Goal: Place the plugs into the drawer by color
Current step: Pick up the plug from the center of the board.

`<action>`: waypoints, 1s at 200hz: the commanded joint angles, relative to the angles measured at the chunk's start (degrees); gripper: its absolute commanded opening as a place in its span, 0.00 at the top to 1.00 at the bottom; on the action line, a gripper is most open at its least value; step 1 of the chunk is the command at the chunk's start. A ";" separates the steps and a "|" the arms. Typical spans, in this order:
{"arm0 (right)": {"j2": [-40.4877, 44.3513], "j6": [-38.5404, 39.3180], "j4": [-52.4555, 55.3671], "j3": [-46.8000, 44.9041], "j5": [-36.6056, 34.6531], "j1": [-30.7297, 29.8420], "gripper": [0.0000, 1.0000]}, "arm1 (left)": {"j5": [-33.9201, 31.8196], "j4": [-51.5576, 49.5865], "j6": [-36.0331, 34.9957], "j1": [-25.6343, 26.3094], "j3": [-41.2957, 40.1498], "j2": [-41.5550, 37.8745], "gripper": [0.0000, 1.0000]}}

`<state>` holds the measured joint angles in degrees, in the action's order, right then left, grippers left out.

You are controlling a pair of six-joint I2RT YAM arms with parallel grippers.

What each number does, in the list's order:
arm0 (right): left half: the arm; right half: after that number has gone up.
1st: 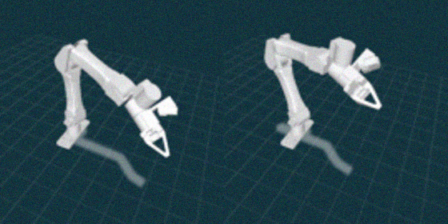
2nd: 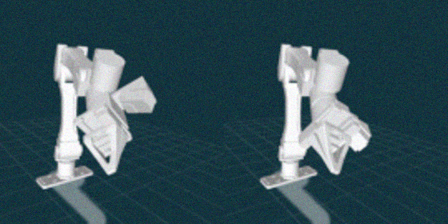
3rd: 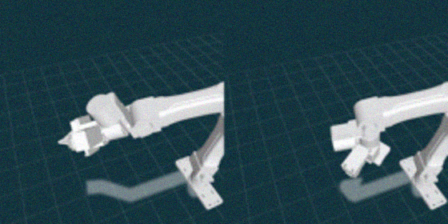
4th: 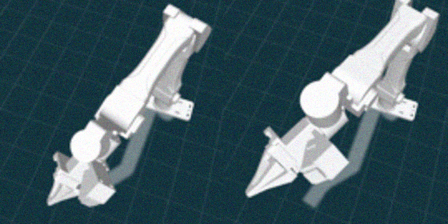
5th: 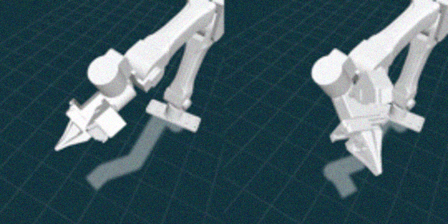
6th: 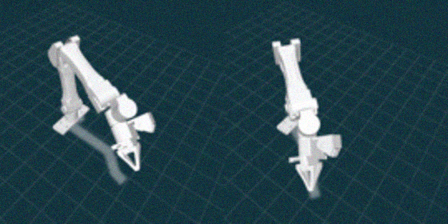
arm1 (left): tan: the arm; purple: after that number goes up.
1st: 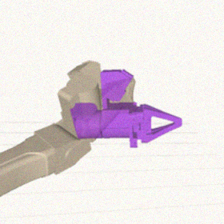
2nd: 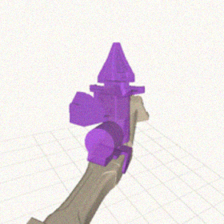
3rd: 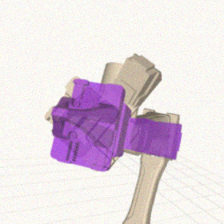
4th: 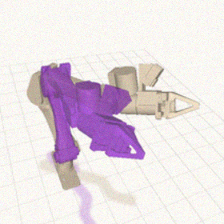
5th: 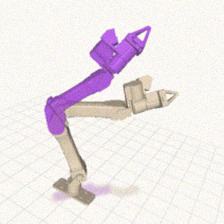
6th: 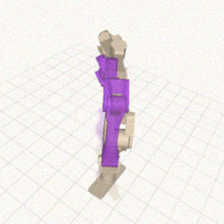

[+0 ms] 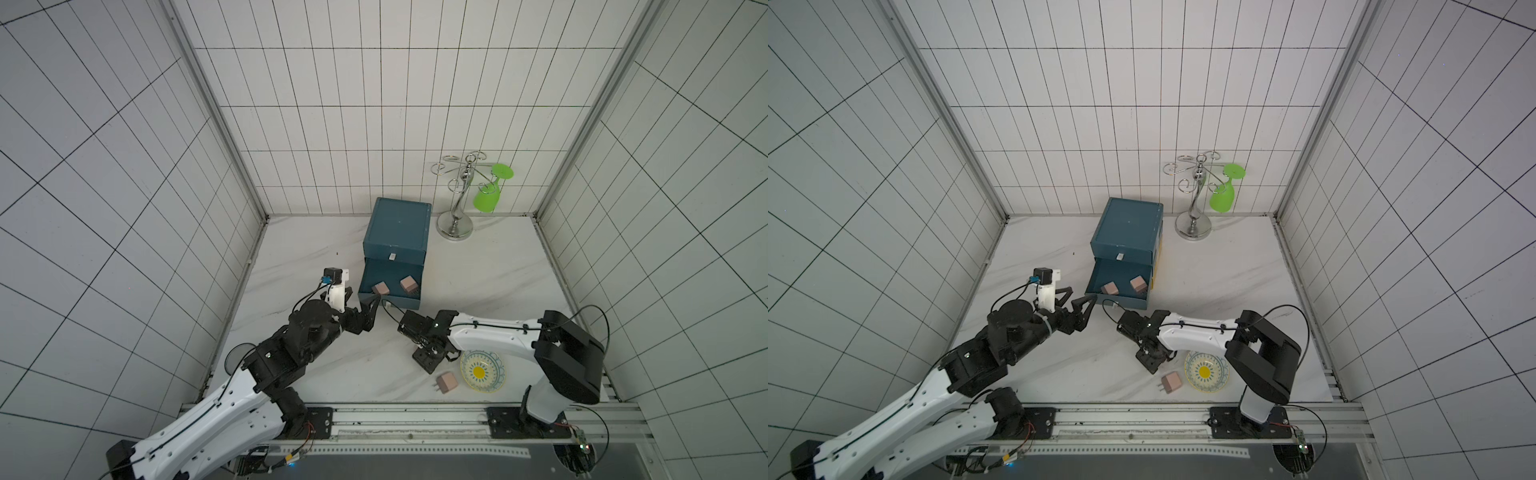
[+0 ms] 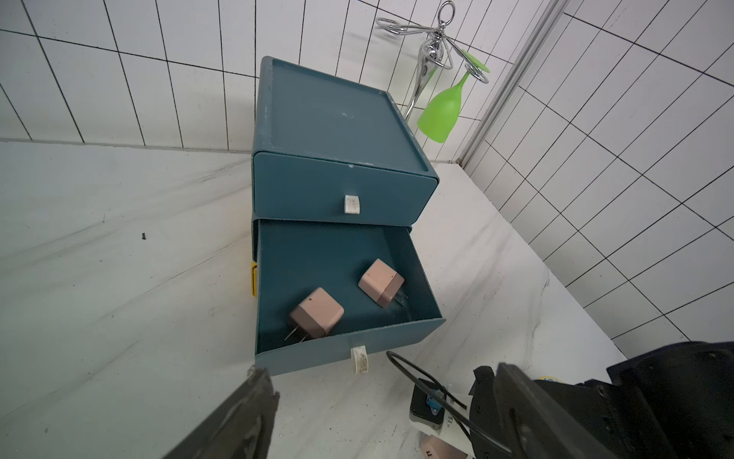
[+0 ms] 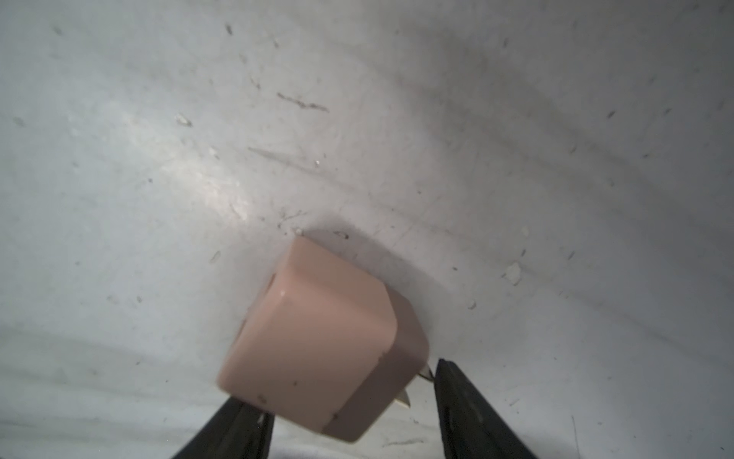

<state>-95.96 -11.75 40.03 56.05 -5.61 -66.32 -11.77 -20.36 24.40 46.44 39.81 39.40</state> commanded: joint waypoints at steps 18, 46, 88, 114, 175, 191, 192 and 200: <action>0.62 -1.71 -1.70 1.30 8.47 0.20 0.47 | 0.52 1.00 -0.56 -0.09 0.00 -0.41 0.12; 2.82 -3.72 -1.58 0.87 9.09 -1.99 0.47 | 0.53 1.01 -0.58 -0.12 0.00 -0.65 0.11; 2.46 -4.74 3.72 2.66 -3.52 -2.49 0.35 | 0.36 0.78 -0.50 -0.16 -0.09 -1.32 0.11; -2.61 -1.35 2.98 5.07 -1.29 -2.07 0.33 | 0.38 0.62 -0.49 -0.19 0.00 -1.35 0.11; -8.75 4.34 2.24 10.36 7.01 -0.49 0.31 | 0.28 0.31 -0.54 -0.06 0.18 -1.86 0.11; -10.08 5.35 2.24 11.23 7.83 0.38 0.31 | 0.34 0.22 -0.58 -0.07 0.10 -1.88 0.11; -10.15 5.38 2.24 11.21 7.90 0.44 0.31 | 0.30 0.18 -0.58 -0.05 0.14 -1.88 0.11; -10.76 5.71 2.23 11.30 8.76 0.90 0.32 | 0.16 0.16 -0.56 -0.11 0.18 -1.93 0.11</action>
<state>-103.85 -8.43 43.05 65.01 -0.56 -66.63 -11.75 -20.43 24.40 46.44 39.81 38.00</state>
